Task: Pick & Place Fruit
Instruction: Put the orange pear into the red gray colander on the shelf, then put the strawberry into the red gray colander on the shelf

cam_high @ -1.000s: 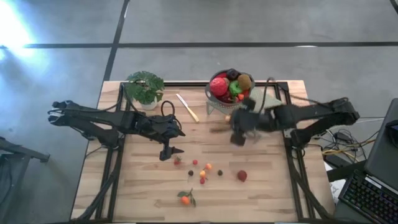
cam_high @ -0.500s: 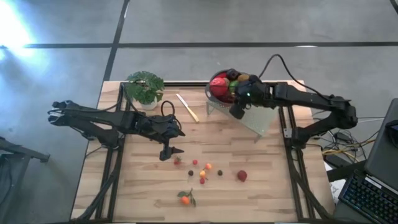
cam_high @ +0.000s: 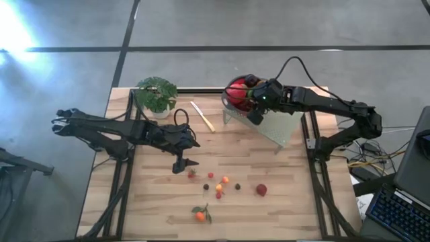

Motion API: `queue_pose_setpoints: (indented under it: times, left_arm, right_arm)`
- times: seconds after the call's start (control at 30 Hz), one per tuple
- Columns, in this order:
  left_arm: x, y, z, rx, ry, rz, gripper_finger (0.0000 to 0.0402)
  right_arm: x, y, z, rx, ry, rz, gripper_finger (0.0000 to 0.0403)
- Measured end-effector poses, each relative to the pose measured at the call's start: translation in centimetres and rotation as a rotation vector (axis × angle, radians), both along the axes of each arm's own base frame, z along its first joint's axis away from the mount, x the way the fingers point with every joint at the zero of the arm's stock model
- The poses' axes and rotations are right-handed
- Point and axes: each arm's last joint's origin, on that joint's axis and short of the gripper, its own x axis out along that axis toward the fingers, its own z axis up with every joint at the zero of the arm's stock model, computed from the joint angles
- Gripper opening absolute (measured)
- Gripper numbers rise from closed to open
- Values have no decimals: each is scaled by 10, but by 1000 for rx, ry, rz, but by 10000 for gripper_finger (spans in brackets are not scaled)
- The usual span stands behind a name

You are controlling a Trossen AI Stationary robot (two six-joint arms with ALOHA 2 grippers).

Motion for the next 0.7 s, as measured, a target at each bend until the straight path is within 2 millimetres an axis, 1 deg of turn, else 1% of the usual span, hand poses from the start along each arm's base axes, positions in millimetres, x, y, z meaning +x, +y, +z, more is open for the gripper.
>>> queue_pose_setpoints:
  times: [0.2, 0.37, 0.47, 0.53, 0.7]
  left_arm:
    - [0, 0, 0, 0, 0, 0, 360]
    - [0, 0, 0, 0, 0, 0, 360]
    - [0, 0, 0, -1, -6, 0, 360]
    - [0, 0, 1, -1, -8, 0, 360]
    - [0, 0, 1, -1, -9, 0, 360]
  right_arm:
    - [-1, 1, 1, -6, 7, 10, 226]
    - [0, 6, 11, -24, -2, 44, 249]
    - [-1, 15, 21, -32, -8, 84, 249]
    - [-4, 22, 26, -29, -2, 106, 242]
    - [-21, 39, 29, 5, 45, 131, 217]
